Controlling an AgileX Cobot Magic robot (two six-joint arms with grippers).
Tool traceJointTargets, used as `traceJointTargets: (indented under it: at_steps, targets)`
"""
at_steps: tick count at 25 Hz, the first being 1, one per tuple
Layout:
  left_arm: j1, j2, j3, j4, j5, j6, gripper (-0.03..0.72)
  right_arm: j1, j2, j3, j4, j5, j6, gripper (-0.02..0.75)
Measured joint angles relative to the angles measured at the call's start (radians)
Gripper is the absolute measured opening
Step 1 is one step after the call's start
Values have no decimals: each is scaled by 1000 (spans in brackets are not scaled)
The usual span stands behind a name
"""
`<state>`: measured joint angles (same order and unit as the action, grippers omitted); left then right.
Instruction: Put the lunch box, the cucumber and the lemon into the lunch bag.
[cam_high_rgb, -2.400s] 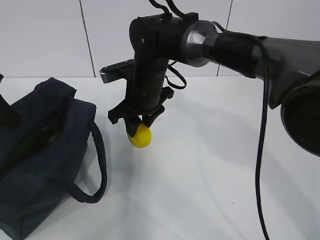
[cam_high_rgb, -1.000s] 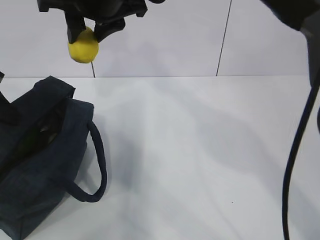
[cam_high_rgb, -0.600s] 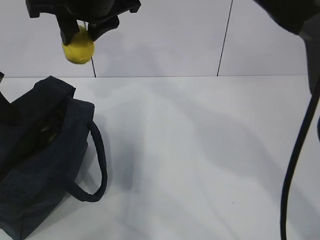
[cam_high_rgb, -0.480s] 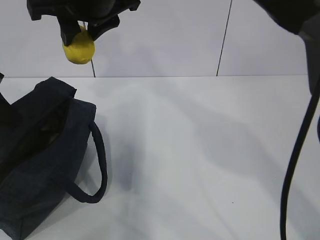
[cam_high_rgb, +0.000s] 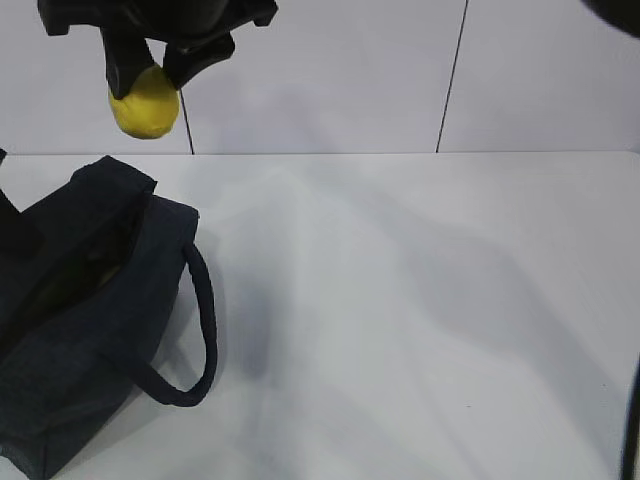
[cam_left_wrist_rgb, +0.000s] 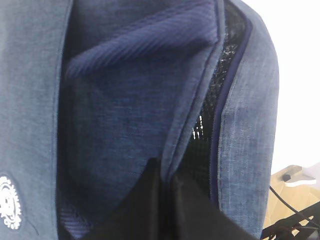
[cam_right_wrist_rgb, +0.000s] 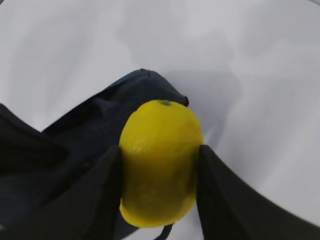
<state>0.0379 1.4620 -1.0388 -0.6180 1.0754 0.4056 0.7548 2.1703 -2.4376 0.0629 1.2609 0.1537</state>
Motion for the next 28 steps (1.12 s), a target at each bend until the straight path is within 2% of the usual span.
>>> traceJointTargets:
  at_steps: [8, 13, 16, 23, 28]
  targets:
    - [0, 0, 0, 0, 0, 0, -7, 0, -266, 457, 2, -41, 0, 343]
    - [0, 0, 0, 0, 0, 0, -7, 0, -416, 726, 8, -298, 0, 343]
    - [0, 0, 0, 2, 0, 0, -7, 0, -449, 831, 44, -470, -2, 343]
    - [0, 0, 0, 2, -27, 0, -7, 17, -451, 1019, 241, -827, -92, 342]
    - [0, 0, 0, 4, -29, 0, -7, 65, -451, 1115, 282, -1039, -131, 342]
